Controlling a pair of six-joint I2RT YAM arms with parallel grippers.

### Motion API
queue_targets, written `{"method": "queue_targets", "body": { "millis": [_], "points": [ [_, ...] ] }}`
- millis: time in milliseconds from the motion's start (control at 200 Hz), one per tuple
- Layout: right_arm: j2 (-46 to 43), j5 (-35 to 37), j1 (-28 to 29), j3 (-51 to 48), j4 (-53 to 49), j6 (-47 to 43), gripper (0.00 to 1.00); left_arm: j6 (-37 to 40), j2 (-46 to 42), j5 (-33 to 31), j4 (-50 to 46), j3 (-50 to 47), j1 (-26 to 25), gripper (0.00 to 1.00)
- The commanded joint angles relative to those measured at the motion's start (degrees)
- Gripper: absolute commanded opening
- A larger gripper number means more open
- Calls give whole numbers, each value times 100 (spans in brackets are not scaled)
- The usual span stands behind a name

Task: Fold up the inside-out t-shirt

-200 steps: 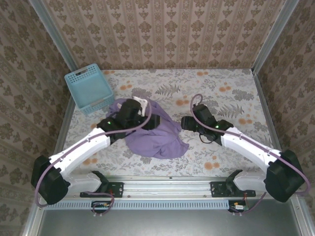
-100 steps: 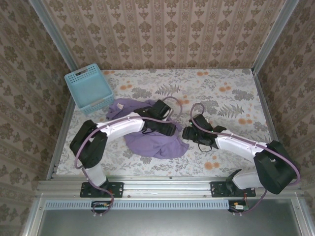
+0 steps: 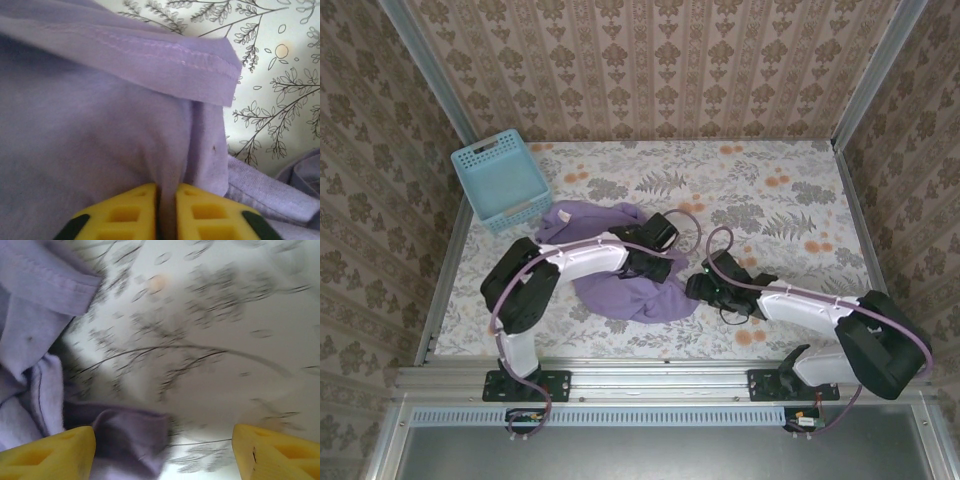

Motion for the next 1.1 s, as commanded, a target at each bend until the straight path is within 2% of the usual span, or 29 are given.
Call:
{"method": "queue_targets", "body": {
  "millis": [0, 160, 320, 440, 545, 665, 790, 870, 1005, 1095],
  "points": [
    [261, -470, 126, 7, 674, 208, 71, -201, -700, -14, 284, -314, 99, 9],
    [530, -554, 306, 199, 935, 112, 71, -338, -1401, 62, 606, -772, 139, 1],
    [745, -560, 487, 404, 1033, 82, 68, -467, -1808, 278, 858, -1105, 266, 0],
    [447, -172, 528, 250, 1017, 118, 67, -533, -2001, 272, 902, -1244, 311, 0],
    [-207, 106, 533, 102, 1015, -32, 67, -556, -2110, 292, 951, -1361, 352, 0],
    [-487, -196, 537, -8, 1405, -296, 68, -567, -2145, 341, 998, -1435, 382, 0],
    [-138, -713, 540, 169, 1725, -509, 68, -585, -2145, 466, 1107, -1475, 380, 0],
    [97, -737, 540, 275, 1797, -576, 67, -592, -2145, 580, 1159, -1494, 385, 0],
    [366, -774, 534, 460, 1923, -875, 60, -634, -2204, 719, 1210, -1540, 384, 0],
    [558, -1022, 539, 527, 2125, -1088, 42, -654, -2226, 784, 1195, -1553, 390, 0]
  ]
}}
